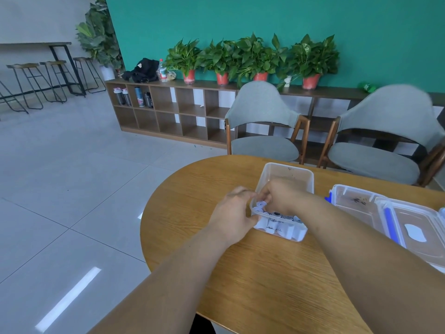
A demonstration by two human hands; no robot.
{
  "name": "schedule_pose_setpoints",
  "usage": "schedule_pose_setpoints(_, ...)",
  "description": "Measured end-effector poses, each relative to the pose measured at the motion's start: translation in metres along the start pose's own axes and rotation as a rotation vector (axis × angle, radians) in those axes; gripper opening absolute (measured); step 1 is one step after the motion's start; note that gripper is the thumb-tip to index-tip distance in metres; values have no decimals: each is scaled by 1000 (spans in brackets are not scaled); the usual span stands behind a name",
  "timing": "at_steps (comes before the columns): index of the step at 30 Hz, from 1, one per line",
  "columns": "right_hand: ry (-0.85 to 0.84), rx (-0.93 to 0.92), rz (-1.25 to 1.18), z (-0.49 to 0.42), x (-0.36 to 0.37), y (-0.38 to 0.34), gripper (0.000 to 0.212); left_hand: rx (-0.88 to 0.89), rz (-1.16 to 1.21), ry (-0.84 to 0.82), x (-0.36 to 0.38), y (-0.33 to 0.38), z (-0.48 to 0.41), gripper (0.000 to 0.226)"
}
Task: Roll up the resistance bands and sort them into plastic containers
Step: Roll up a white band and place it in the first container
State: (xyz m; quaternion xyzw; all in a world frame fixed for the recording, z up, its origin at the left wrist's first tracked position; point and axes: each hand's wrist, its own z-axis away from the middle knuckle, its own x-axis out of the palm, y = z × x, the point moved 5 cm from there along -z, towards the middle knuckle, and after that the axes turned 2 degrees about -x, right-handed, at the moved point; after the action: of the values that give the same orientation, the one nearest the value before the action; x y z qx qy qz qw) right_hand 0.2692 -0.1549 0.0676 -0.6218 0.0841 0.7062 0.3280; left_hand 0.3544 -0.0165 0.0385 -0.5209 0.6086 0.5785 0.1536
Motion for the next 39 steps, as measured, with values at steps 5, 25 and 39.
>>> schedule_pose_setpoints(5,-33,-20,13,-3,-1,-2,29,-1,10,-7,0,1,0,54)
schedule_pose_setpoints(25,-3,-9,-182,-7,8,9,24,-3,-29,-20,-1,4,1,57)
schedule_pose_setpoints(39,22,-1,-166,-4,10,14,23,-21,-56,-40,-3,6,1,58)
